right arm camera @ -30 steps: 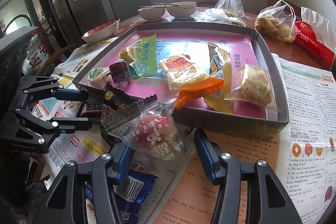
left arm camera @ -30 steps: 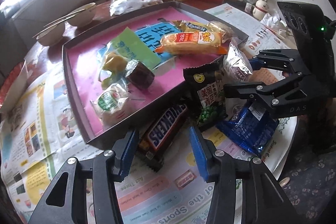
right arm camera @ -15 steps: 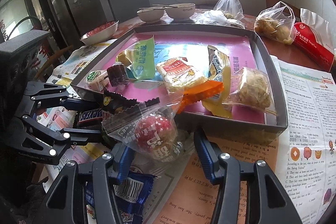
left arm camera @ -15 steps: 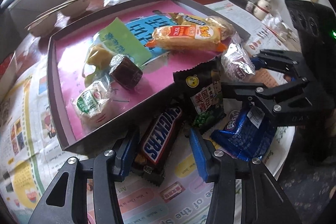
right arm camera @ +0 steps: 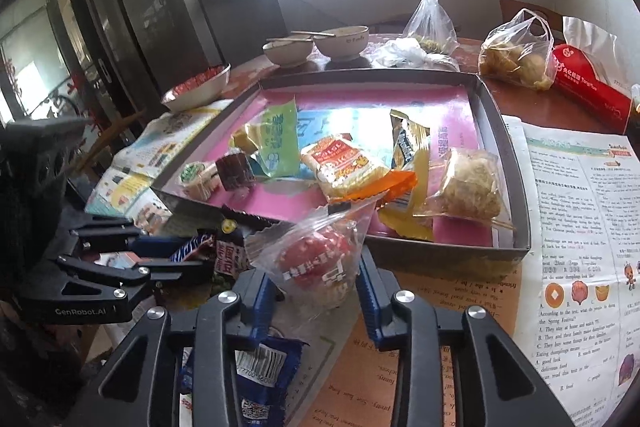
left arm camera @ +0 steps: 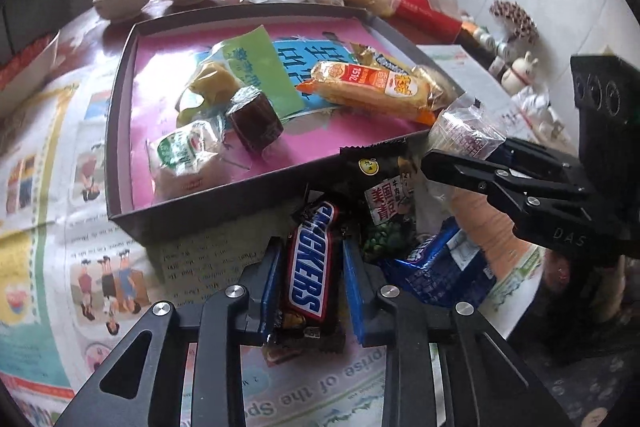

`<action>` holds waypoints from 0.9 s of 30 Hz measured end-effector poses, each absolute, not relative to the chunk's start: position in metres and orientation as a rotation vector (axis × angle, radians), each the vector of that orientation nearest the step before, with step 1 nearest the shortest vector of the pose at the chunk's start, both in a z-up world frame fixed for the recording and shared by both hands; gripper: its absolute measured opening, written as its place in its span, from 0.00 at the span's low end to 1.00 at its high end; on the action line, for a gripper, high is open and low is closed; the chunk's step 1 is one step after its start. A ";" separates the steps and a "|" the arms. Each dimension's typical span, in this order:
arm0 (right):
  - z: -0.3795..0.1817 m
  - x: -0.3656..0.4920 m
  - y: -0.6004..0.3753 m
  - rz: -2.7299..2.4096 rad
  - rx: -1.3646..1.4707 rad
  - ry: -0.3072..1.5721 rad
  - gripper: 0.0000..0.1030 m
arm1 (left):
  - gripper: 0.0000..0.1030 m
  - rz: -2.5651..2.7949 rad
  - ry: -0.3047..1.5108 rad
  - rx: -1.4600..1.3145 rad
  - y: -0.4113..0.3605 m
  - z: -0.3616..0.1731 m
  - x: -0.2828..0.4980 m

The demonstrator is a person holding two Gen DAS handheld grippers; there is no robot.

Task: Organize snacks
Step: 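Lift the Snickers bar over the box with left tool while right tool carries the pastry bag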

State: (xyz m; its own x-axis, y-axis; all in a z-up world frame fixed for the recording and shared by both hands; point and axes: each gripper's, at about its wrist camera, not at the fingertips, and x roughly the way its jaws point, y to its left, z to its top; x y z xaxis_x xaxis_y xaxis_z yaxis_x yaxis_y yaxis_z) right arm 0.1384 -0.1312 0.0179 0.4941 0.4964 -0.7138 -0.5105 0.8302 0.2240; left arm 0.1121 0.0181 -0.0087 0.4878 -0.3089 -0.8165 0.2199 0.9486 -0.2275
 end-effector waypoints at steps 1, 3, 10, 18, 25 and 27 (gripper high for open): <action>0.019 0.138 -0.131 0.609 -0.018 0.855 0.36 | 0.28 -0.316 1.008 -0.105 0.020 -0.007 0.111; 0.022 0.137 -0.133 0.609 -0.012 0.843 0.36 | 0.28 -0.308 0.990 -0.122 0.023 -0.002 0.110; 0.038 0.133 -0.139 0.614 0.016 0.798 0.36 | 0.28 -0.278 0.950 -0.151 0.035 0.015 0.106; 0.046 0.135 -0.142 0.607 0.025 0.779 0.36 | 0.28 -0.243 0.918 -0.186 0.048 0.031 0.112; 0.053 0.140 -0.146 0.599 0.028 0.762 0.36 | 0.28 -0.242 0.901 -0.191 0.049 0.043 0.121; 0.055 0.142 -0.148 0.594 0.030 0.762 0.36 | 0.28 -0.240 0.900 -0.184 0.047 0.046 0.125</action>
